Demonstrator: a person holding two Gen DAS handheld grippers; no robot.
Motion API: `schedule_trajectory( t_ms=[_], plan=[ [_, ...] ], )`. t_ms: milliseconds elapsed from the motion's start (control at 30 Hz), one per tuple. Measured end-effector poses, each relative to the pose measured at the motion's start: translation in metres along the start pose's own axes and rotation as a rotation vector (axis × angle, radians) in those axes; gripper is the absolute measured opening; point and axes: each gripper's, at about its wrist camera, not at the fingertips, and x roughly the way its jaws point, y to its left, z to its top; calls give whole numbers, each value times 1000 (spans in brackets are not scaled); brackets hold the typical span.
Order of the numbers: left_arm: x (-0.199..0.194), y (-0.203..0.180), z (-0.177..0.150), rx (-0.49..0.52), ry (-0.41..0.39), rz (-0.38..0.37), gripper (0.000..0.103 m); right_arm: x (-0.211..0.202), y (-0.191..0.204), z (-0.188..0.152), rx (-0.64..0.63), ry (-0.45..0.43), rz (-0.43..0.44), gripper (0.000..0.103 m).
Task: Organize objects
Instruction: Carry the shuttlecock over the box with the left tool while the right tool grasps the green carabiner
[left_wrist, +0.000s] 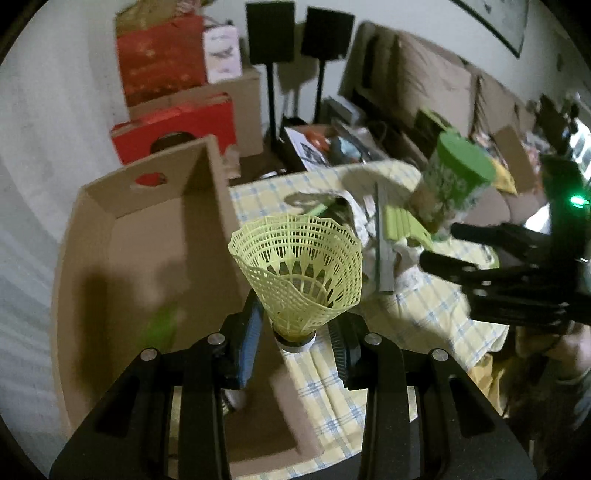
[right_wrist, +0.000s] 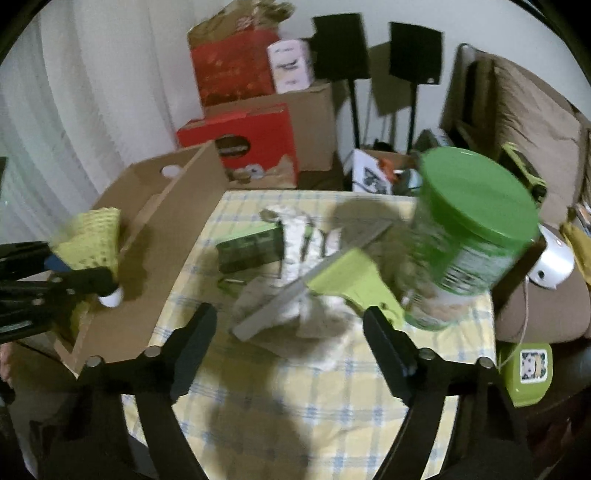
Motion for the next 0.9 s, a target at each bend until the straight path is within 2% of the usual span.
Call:
schedule_trajectory(
  t_ms=[133, 233, 467, 567, 900],
  plan=[
    [-14, 8, -5, -32, -31, -20, 32, 18, 20, 13, -44, 35, 28, 76],
    [-22, 10, -7, -39, -49, -23, 32, 33, 33, 22, -68, 61, 54, 71],
    [-28, 19, -12, -71, -65, -29, 32, 81, 42, 37, -38, 171, 110, 64],
    [-25, 24, -13, -84, -64, -40, 32, 98, 43, 38, -34, 211, 113, 60],
    [-26, 33, -16, -108, -74, -68, 32, 136, 49, 34, -89, 287, 67, 60]
  ],
)
